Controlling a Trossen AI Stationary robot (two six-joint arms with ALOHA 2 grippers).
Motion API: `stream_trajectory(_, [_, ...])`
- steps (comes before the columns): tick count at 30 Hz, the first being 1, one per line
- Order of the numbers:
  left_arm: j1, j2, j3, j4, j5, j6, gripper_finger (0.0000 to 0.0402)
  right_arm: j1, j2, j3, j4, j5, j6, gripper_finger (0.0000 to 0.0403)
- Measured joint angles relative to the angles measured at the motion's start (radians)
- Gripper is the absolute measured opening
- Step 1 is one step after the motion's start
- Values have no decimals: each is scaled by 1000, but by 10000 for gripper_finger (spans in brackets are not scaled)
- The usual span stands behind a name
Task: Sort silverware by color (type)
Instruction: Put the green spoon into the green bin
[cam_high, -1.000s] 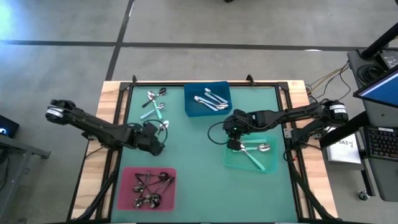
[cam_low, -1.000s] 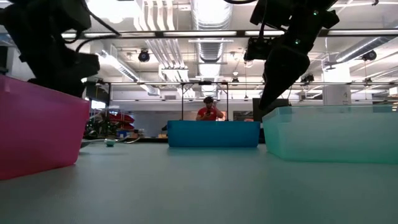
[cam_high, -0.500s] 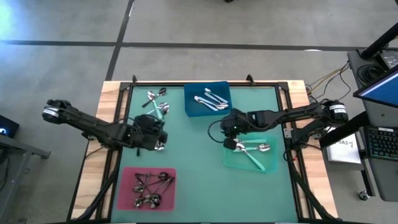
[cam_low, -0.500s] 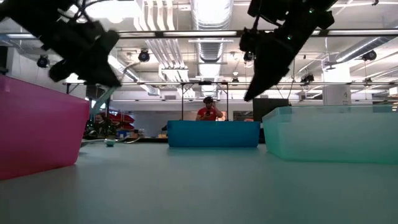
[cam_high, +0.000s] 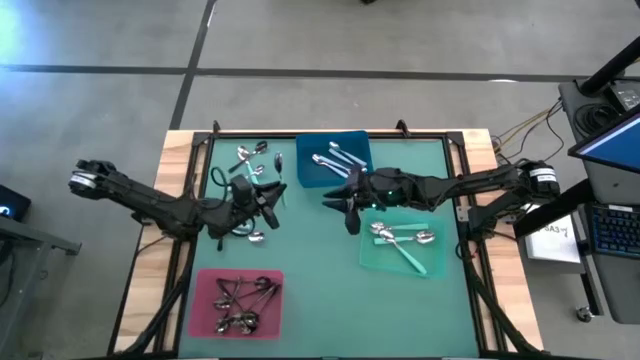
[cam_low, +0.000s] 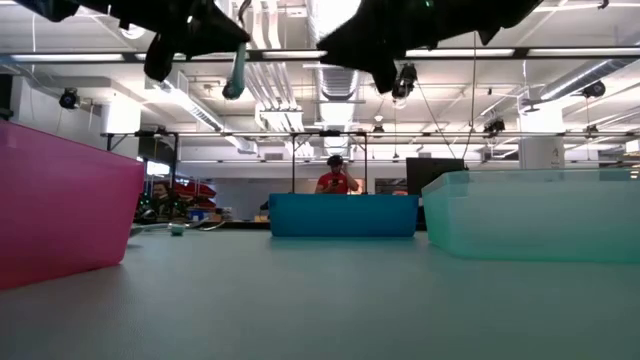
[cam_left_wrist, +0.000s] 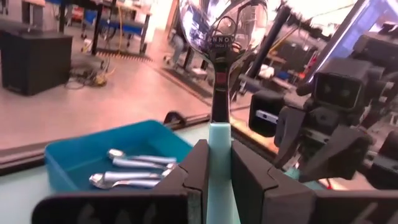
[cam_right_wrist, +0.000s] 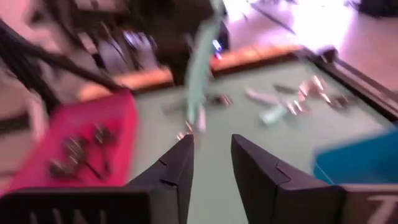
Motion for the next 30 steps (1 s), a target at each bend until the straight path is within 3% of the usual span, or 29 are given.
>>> stream_trajectory(10, [10, 148, 6, 392, 75, 176, 27, -10, 0, 0, 89, -17, 17, 182])
stream_trajectory(16, [43, 243, 9, 585, 149, 202, 28, -8, 0, 0, 96, -17, 16, 201])
stream_trajectory(30, [62, 372, 176, 540, 184, 260, 28, -8, 0, 0, 103, 5, -33, 201])
